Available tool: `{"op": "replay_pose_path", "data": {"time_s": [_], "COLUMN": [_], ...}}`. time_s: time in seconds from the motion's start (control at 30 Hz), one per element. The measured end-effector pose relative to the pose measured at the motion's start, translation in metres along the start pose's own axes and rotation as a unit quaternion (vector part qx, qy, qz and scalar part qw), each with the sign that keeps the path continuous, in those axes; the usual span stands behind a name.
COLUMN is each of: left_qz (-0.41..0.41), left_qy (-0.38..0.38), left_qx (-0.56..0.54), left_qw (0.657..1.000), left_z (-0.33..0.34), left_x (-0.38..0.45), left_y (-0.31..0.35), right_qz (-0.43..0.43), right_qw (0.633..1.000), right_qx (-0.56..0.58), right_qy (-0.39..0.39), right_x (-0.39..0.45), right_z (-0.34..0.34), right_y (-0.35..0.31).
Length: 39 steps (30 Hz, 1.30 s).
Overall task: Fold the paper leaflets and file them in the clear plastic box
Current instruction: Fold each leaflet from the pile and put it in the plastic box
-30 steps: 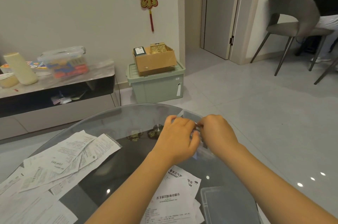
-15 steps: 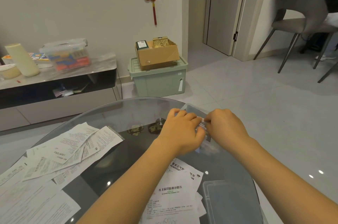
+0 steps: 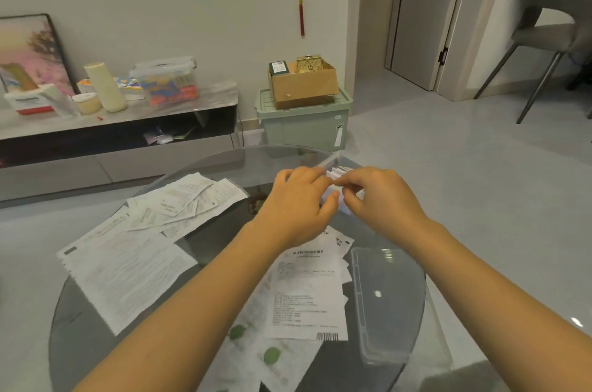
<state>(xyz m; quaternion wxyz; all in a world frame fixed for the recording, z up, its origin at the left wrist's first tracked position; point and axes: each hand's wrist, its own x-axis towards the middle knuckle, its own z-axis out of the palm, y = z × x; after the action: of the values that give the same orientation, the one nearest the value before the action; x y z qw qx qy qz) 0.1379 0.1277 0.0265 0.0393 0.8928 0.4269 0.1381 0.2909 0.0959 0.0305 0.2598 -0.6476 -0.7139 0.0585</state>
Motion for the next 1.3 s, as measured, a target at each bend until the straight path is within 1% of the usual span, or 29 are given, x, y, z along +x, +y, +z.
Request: {"op": "replay_pose_path", "data": {"time_s": [0.13, 0.23, 0.33, 0.43, 0.53, 0.6, 0.67, 0.77, 0.87, 0.97, 1.03, 1.1, 1.17, 1.23, 1.3], "left_qz": [-0.05, -0.066, -0.067, -0.051, -0.041, -0.039, -0.038, -0.029, -0.042, -0.054, -0.085, -0.13, -0.159, -0.17, -0.193], "left_qy": [-0.044, -0.087, -0.126, -0.175, -0.198, -0.191, -0.177, -0.171, -0.136, -0.089, -0.057, -0.03, -0.028, -0.037, -0.047], "left_qx": [0.009, 0.024, 0.023, 0.023, 0.024, 0.02, 0.018, 0.02, -0.018, -0.042, -0.133, -0.222, -0.262, -0.264, -0.258], "left_qw": [0.998, 0.994, 0.989, 0.983, 0.979, 0.981, 0.983, 0.985, 0.99, 0.994, 0.986, 0.966, 0.952, 0.949, 0.945], "left_z": [-0.003, 0.002, 0.007, 0.011, 0.015, 0.019, 0.024, 0.026, 0.023, 0.022, 0.02, 0.02, 0.019, 0.02, 0.021], "left_x": [-0.057, -0.095, -0.121, -0.136, -0.144, -0.145, -0.146, -0.146, -0.147, -0.147, -0.148, -0.147, -0.145, -0.143, -0.141], "left_y": [0.005, 0.009, 0.01, 0.006, 0.004, 0.002, -0.002, -0.007, -0.01, -0.014, -0.015, -0.016, -0.018, -0.021, -0.024], "right_qz": [-0.031, -0.042, -0.056, -0.074, -0.096, -0.118, -0.135, -0.15, -0.158, -0.14, -0.117, -0.089, -0.065, -0.046, -0.028], "right_qw": [0.998, 0.989, 0.98, 0.975, 0.966, 0.957, 0.951, 0.951, 0.952, 0.96, 0.965, 0.966, 0.966, 0.969, 0.975], "right_qx": [-0.004, -0.015, -0.034, -0.029, -0.043, -0.061, -0.077, -0.09, -0.091, -0.063, -0.034, 0.022, 0.069, 0.098, 0.104], "right_qy": [-0.06, -0.138, -0.188, -0.206, -0.234, -0.259, -0.267, -0.253, -0.246, -0.235, -0.232, -0.241, -0.24, -0.222, -0.195], "right_x": [-0.033, -0.056, -0.073, -0.084, -0.093, -0.098, -0.101, -0.102, -0.1, -0.097, -0.094, -0.091, -0.088, -0.083, -0.079], "right_z": [0.005, 0.014, 0.021, 0.027, 0.033, 0.035, 0.038, 0.042, 0.042, 0.043, 0.044, 0.044, 0.043, 0.045, 0.05], "right_y": [-0.012, -0.013, -0.013, -0.014, -0.014, -0.016, -0.017, -0.018, -0.019, -0.019, -0.02, -0.022, -0.026, -0.028, -0.029]}}
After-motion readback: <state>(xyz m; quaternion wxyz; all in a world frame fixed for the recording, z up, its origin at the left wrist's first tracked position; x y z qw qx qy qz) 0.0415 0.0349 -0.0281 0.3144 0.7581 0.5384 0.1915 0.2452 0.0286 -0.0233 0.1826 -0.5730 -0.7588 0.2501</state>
